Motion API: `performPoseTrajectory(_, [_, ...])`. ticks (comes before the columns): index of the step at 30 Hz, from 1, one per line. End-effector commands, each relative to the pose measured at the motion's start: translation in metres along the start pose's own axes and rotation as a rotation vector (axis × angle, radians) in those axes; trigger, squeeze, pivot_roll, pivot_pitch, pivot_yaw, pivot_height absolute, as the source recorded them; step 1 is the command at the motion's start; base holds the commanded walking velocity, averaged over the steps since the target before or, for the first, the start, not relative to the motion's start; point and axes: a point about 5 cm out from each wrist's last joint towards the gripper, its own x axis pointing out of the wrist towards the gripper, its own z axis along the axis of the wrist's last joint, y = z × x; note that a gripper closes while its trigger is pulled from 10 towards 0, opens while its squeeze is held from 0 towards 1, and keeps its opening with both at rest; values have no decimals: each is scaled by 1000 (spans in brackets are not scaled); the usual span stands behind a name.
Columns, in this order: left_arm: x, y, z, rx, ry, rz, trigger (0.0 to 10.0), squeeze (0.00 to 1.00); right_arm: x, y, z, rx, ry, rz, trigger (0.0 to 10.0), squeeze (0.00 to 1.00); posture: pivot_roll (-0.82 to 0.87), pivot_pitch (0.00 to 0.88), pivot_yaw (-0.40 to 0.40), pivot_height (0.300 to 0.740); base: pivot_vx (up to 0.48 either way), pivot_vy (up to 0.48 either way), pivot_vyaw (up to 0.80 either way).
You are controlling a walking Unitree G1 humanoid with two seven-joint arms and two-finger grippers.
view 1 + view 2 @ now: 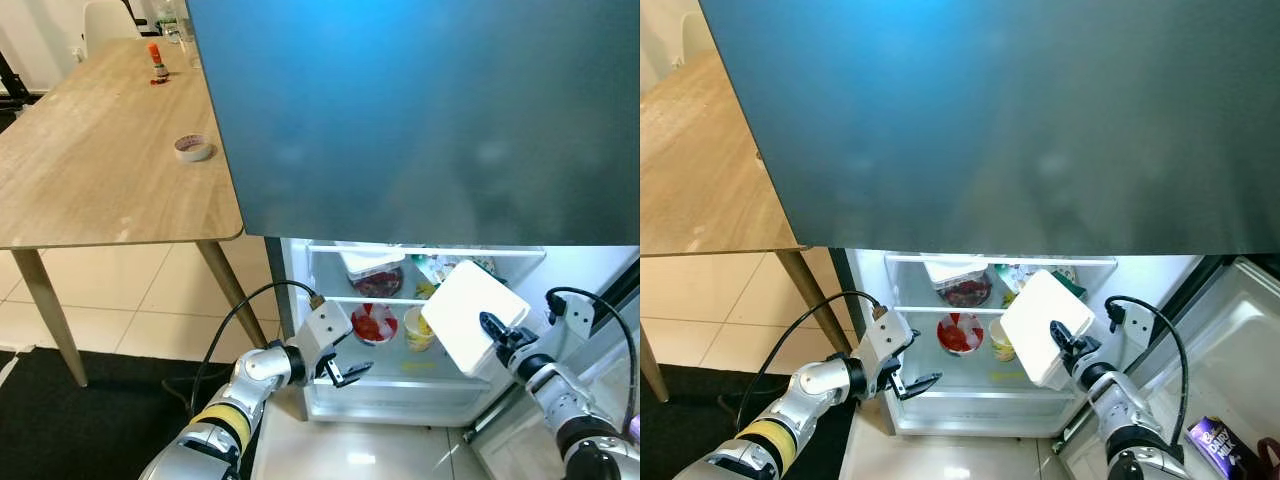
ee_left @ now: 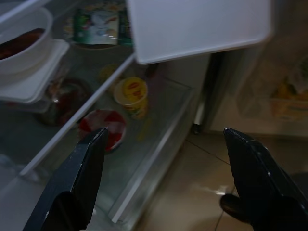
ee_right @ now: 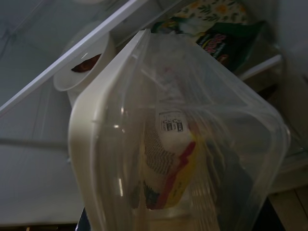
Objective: Restocking fridge
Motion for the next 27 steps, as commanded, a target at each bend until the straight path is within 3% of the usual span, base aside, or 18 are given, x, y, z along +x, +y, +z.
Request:
performPoseTrajectory(1, [4,1,8,12,-34,13,10000,0,-1,-3,8,31,-35,-6,10000,0,-48,0,19,662,0,0,0])
performPoseTrajectory(10, [6,3,11,-49,-78,57,10000,0,-4,-7,11,145,-77,2,10000,0,-52,0,20,612,0,0,0])
performPoseTrajectory(19, [7,1,11,-47,-80,23,10000,0,-4,-6,9,178,-77,21,10000,0,-59,0,24,587,0,0,0])
performPoseTrajectory(27, [4,10,18,-38,-108,25,10000,0,-1,2,10,241,-95,86,10000,0,-61,0,28,552,0,0,0])
